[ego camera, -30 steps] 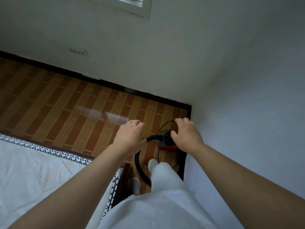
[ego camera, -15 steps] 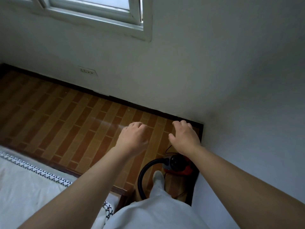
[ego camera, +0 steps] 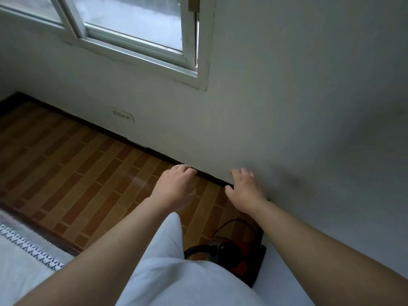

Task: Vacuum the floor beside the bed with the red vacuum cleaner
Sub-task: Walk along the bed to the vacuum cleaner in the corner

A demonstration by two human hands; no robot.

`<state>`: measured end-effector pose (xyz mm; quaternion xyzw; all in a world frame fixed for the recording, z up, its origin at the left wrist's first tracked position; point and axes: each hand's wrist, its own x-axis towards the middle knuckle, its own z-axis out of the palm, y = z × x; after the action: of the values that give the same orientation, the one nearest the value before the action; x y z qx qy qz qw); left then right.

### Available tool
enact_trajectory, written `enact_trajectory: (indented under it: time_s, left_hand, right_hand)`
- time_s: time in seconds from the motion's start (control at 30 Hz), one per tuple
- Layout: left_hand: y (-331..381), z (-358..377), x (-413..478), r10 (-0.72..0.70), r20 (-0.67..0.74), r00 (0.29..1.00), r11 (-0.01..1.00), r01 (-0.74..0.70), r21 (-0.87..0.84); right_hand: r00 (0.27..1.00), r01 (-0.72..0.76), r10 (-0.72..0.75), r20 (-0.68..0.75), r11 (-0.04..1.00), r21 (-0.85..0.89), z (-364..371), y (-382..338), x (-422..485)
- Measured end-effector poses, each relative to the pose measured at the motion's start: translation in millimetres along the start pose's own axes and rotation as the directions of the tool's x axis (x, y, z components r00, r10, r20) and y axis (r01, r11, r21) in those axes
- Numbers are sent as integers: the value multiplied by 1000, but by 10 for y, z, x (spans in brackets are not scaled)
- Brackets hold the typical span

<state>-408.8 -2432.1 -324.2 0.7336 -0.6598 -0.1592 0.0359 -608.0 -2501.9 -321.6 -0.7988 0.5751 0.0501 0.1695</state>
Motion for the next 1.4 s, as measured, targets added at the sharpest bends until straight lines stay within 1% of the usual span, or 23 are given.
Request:
enact_trajectory:
  time_s: [0.1,0.2,0.37,0.6,0.73,0.83,0.97,1.13,1.3,1.4]
  left_hand:
    - [-71,-95,166,21,-4,1000,999,-21,25]
    - [-198,-163,351,43,25,999,997,-45,62]
    - [-438,-255,773,121,55,991,989,-125,78]
    - [-1025,-465,1559,301,92,949,952,-305,27]
    - [-1497,-703,1930,382,53,923,924,-381,-28]
    - [-1764,-834,2143,452,46,891,892,-451,-26]
    - [-1858,-894,2262,532,118,839,846,-532,-29]
    - [-1687,-834,2238,641,174,747,763,-645,-44]
    - [-1434,-660,2207,700,244,671,703,-709,-67]
    - [-1227,-563,2196,721,286,631,669,-741,-53]
  right_hand:
    - [1000,8,-8,-1,1000,2,-52,-73,213]
    - [1000,17,-16,-11,1000,13,-92,-180,433]
    - [999,-16,17,-43,1000,27,-81,-398,780]
    - [983,-156,160,-93,987,47,-125,-957,1424]
    - [965,-230,233,-118,973,37,-252,-1435,1722]
    - [939,-312,315,-138,949,40,-294,-1674,1772]
    - [890,-424,432,-147,902,87,-276,-1752,1636]
    - [802,-573,587,-111,808,137,-146,-1705,1358]
    - [727,-661,682,-82,727,185,21,-1561,1039]
    - [694,-688,715,-82,693,214,107,-1382,889]
